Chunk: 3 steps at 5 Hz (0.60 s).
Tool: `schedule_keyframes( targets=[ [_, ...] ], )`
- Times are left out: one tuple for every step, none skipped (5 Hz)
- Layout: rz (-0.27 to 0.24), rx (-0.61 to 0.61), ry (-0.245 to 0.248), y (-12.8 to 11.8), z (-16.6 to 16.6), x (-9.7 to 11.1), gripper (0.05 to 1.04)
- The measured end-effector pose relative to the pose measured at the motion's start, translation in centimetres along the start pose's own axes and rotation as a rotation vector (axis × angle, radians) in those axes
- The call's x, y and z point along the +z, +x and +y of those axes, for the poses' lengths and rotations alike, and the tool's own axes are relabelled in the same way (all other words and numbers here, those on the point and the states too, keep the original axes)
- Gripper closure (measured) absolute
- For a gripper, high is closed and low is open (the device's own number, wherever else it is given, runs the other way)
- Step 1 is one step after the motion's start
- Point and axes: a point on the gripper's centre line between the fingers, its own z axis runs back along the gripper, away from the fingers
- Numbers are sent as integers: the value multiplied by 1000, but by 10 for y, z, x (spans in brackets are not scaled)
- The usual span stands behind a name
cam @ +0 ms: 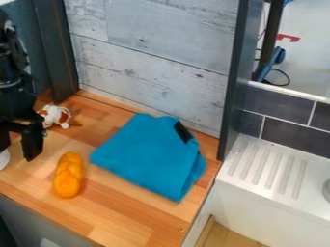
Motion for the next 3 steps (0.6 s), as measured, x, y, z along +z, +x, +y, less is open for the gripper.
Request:
schedule_keyframes(
  targets=[
    [-21, -17, -16, -4, -9, 4, 85],
    [-37, -73, -12, -10, -30, 16, 85],
    [-28, -93, 29, -24, -44, 29, 85]
  ],
)
